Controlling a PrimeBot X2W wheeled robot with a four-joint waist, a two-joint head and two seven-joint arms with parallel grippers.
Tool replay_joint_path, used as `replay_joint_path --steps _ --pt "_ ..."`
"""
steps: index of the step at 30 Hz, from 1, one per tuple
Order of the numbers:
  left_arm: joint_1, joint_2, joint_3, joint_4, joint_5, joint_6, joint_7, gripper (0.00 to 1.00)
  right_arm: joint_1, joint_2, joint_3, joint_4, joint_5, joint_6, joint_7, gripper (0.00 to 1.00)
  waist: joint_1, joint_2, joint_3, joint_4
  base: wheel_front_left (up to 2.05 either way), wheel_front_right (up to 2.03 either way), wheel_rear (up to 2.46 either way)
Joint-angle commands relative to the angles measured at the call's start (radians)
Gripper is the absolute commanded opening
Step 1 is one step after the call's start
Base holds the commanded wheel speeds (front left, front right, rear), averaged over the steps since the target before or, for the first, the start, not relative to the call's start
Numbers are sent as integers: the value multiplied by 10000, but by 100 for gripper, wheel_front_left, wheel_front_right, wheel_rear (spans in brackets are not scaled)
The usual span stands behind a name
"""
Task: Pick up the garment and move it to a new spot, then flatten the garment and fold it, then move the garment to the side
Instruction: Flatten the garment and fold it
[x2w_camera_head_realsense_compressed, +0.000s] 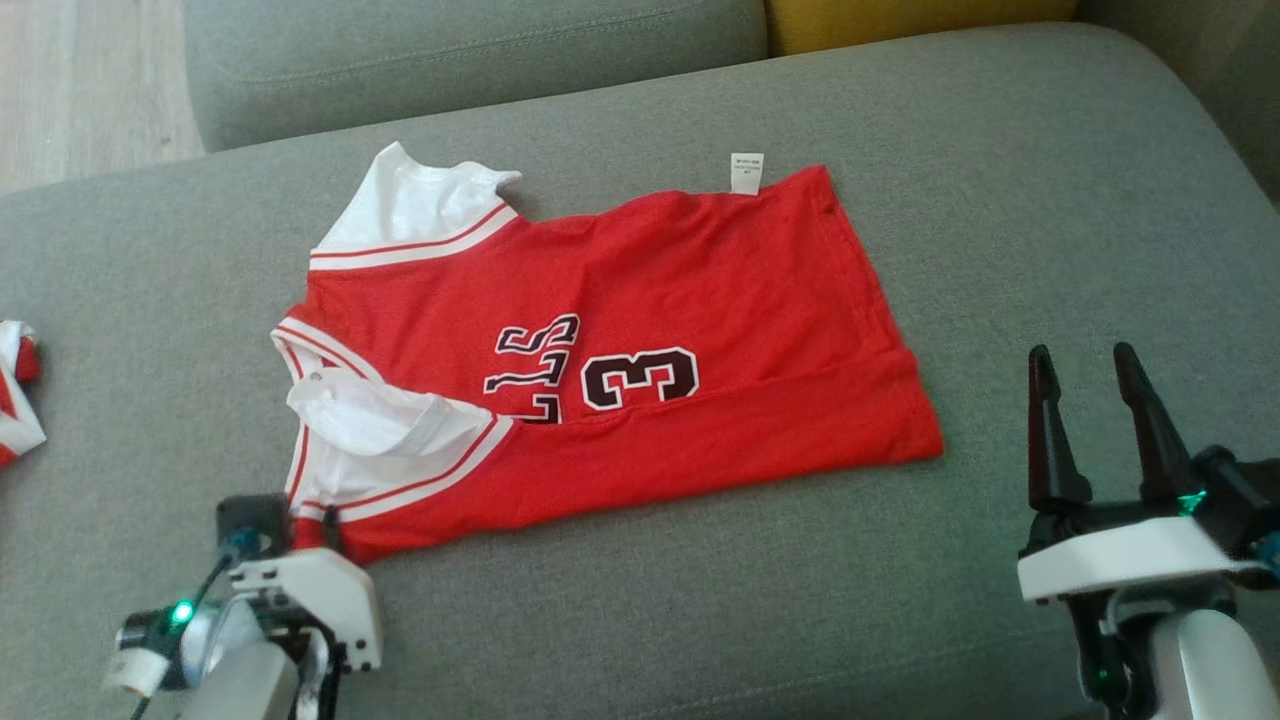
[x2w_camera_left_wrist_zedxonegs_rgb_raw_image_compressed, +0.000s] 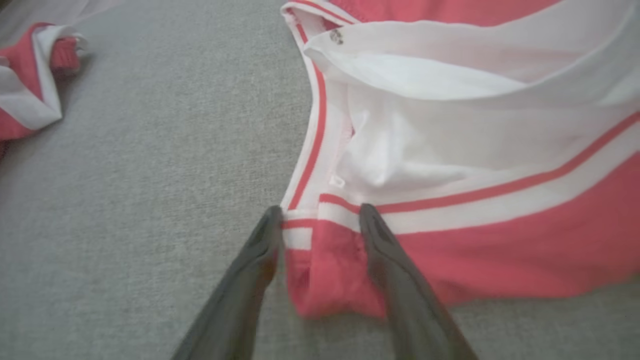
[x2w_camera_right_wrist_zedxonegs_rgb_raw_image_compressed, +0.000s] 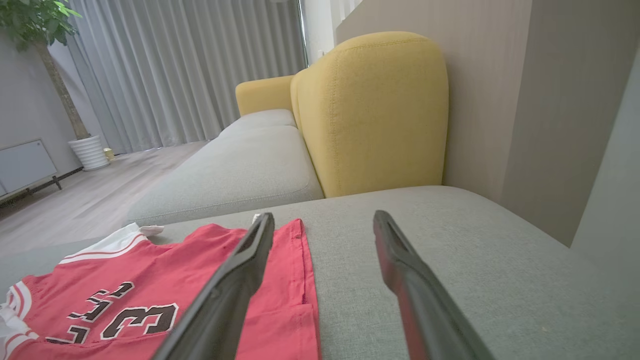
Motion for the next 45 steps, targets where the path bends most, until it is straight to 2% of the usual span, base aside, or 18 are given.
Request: replay_joint_path --steps 1,5,9,14,18,28,40,41,42,43,45 --pt "-297 239 137 -1 -59 -155 96 0 -446 -12 136 -388 -67 67 86 100 0 0 18 -2 0 0 0" --pt "-376 176 82 -237 -73 -297 -296 0 -463 0 -79 -149 -19 67 399 100 0 0 8 134 0 0 0" --pt "-416 181 111 -777 -57 -346 -907 0 -478 6 -140 445 648 67 909 100 0 0 20 344 0 0 0" --pt "-327 293 101 -1996 21 -311 -1336 0 -815 9 109 1778 1012 67 1038 100 0 0 147 703 0 0 0" --pt "-325 340 -35 -2579 108 -328 -1268 0 -1121 9 -91 2570 347 67 1009 100 0 0 281 906 0 0 0" --pt "-367 503 -293 -3703 236 -249 -775 0 -2450 10 -232 4744 516 67 1091 100 0 0 869 1152 0 0 0" --pt "-456 695 -283 -3950 201 -144 -596 0 -3412 10 73 6424 500 67 707 100 0 0 1195 1211 0 0 0" --pt "-470 706 -281 -3948 198 -134 -586 0 -3463 10 133 6510 529 67 695 87 0 0 1209 1218 0 0 0" --pt "-483 714 -279 -3947 195 -122 -578 0 -3513 10 187 6593 573 67 687 36 0 0 1223 1223 0 0 0" --pt "-494 720 -279 -3948 191 -112 -573 0 -3564 10 264 6676 637 67 705 0 0 0 1235 1228 0 0 0" --pt "-505 735 -281 -3949 182 -96 -566 0 -3642 10 418 6804 761 67 714 0 0 0 1250 1228 0 0 0"
